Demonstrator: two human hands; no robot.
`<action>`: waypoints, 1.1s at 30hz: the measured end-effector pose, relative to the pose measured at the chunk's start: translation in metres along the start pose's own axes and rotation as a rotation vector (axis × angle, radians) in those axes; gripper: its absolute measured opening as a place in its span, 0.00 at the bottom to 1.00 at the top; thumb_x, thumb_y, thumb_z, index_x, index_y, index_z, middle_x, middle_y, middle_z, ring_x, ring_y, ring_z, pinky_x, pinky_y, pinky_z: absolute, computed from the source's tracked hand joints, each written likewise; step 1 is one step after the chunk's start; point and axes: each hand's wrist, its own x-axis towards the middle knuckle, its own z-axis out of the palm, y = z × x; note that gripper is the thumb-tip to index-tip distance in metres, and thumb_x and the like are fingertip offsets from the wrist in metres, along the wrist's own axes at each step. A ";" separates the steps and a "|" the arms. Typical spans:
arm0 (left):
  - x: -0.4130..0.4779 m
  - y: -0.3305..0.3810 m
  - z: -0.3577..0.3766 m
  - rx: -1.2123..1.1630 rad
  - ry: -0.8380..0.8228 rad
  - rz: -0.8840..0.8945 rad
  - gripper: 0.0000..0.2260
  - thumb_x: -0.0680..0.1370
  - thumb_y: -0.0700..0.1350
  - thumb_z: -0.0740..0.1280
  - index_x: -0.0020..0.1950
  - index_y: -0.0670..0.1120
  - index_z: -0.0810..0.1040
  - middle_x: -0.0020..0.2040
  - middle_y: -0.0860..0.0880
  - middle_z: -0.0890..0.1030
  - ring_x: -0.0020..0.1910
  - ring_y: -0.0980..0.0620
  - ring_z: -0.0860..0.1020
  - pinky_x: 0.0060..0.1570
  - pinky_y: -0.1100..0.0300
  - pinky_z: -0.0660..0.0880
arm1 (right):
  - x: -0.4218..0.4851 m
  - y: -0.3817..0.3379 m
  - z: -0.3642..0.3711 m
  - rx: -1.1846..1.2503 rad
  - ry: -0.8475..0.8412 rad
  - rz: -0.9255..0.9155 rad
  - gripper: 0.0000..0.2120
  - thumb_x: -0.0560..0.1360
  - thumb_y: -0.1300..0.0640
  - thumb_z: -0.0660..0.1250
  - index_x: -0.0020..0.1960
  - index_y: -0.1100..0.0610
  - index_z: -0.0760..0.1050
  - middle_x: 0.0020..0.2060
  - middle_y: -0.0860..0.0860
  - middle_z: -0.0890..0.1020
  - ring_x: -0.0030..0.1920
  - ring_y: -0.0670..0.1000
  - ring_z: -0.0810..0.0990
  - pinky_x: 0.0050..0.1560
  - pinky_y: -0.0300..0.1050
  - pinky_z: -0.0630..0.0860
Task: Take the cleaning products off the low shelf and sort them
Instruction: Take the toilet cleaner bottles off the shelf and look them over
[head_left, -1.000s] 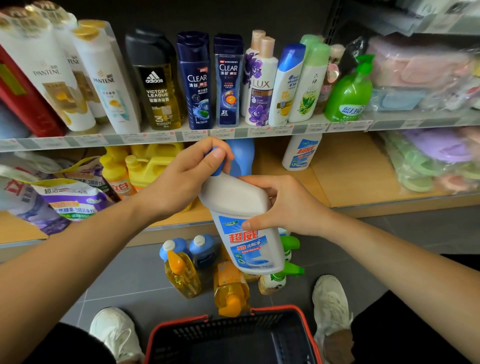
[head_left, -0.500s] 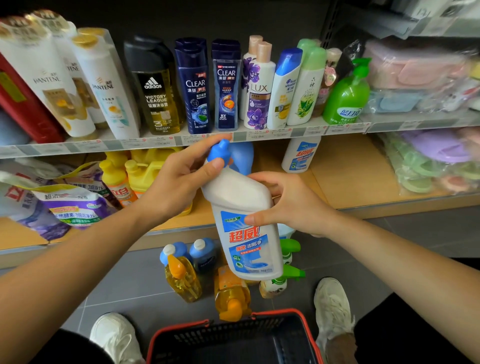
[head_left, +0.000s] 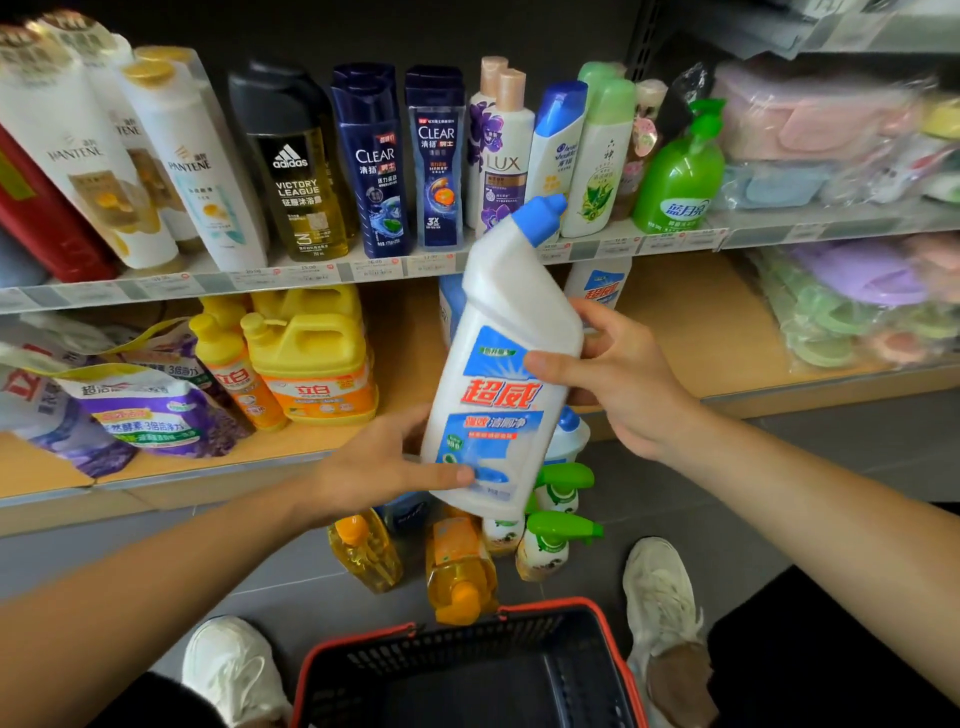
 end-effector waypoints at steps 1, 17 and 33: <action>-0.001 -0.002 0.003 -0.005 0.000 -0.005 0.24 0.70 0.48 0.79 0.65 0.50 0.78 0.59 0.53 0.85 0.59 0.52 0.83 0.57 0.48 0.82 | -0.001 -0.001 -0.001 0.020 0.025 0.010 0.30 0.62 0.57 0.79 0.62 0.55 0.76 0.51 0.55 0.87 0.49 0.57 0.87 0.40 0.48 0.83; 0.004 0.015 -0.020 -0.088 0.493 0.213 0.28 0.58 0.48 0.84 0.54 0.47 0.80 0.49 0.49 0.87 0.49 0.49 0.86 0.41 0.51 0.84 | -0.013 0.020 -0.014 -0.178 0.162 0.389 0.15 0.77 0.44 0.70 0.57 0.53 0.80 0.50 0.58 0.86 0.44 0.55 0.88 0.45 0.54 0.85; -0.004 0.047 0.002 0.571 0.430 0.413 0.30 0.58 0.63 0.76 0.56 0.50 0.84 0.47 0.55 0.78 0.45 0.57 0.78 0.40 0.56 0.78 | 0.007 0.024 0.012 -0.916 -0.408 -0.195 0.40 0.62 0.43 0.83 0.70 0.43 0.70 0.59 0.42 0.81 0.57 0.43 0.80 0.53 0.49 0.81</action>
